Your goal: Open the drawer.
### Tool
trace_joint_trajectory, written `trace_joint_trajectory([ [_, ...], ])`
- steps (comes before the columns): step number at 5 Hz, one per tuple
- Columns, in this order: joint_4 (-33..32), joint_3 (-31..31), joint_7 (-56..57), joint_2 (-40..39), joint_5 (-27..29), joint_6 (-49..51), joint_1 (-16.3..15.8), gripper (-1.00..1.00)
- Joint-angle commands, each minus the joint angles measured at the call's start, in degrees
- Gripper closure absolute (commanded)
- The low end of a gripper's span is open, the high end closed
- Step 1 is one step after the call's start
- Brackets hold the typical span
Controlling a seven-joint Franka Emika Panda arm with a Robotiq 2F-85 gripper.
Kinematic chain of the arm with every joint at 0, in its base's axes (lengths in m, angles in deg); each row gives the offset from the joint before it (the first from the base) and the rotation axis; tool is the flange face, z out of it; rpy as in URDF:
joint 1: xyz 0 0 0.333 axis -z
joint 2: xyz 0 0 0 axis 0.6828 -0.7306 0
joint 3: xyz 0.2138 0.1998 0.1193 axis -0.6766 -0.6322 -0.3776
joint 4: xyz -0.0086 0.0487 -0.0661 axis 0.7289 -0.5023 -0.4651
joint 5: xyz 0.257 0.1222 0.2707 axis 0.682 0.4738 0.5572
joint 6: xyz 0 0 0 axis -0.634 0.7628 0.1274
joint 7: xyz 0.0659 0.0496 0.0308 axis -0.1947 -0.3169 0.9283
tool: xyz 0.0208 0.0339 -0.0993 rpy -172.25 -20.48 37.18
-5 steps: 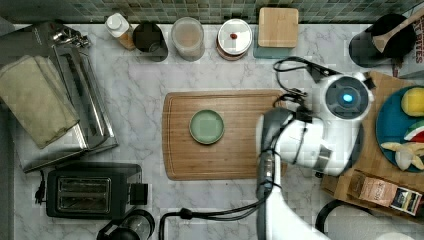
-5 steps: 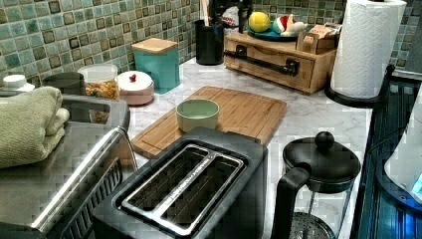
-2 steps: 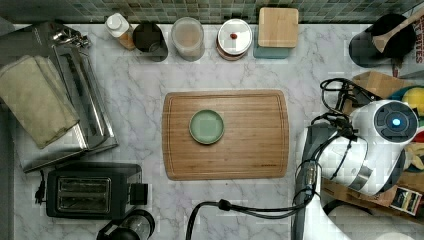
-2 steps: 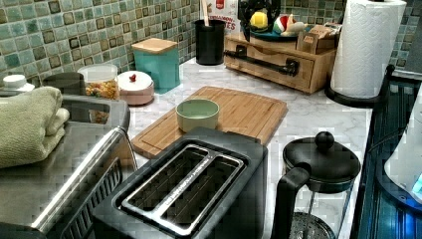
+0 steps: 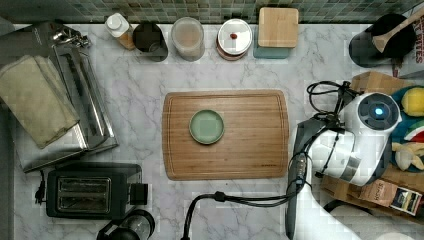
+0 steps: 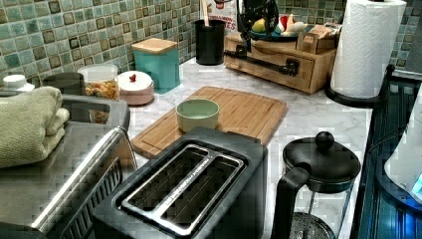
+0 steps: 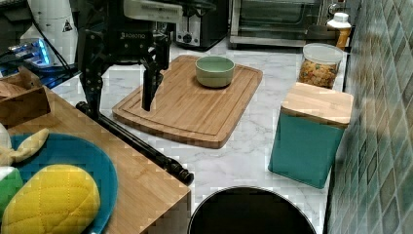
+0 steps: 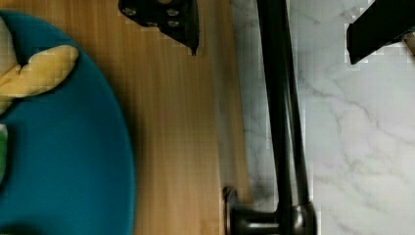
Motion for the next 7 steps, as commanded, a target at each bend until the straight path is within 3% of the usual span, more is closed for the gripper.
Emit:
trace_joint_trajectory([
  [1, 0.9, -1.5, 0.2, -0.6, -1.6, -7.9, -1.2, -1.0],
  [3, 2.1, -0.8, -0.5, -5.8, -0.6, -9.0, -0.1, -1.0],
  [4, -0.4, 1.4, -4.7, -6.2, 0.6, -11.2, -3.1, -1.0],
  [5, 0.0, 2.2, -6.5, -8.2, -1.5, -11.4, -3.6, -1.0],
  [6, 1.4, 1.8, -3.7, -9.8, 0.3, -12.0, -2.1, -1.0],
  [7, 1.5, 2.0, -5.3, -9.4, 1.5, -11.4, -3.6, -1.0],
])
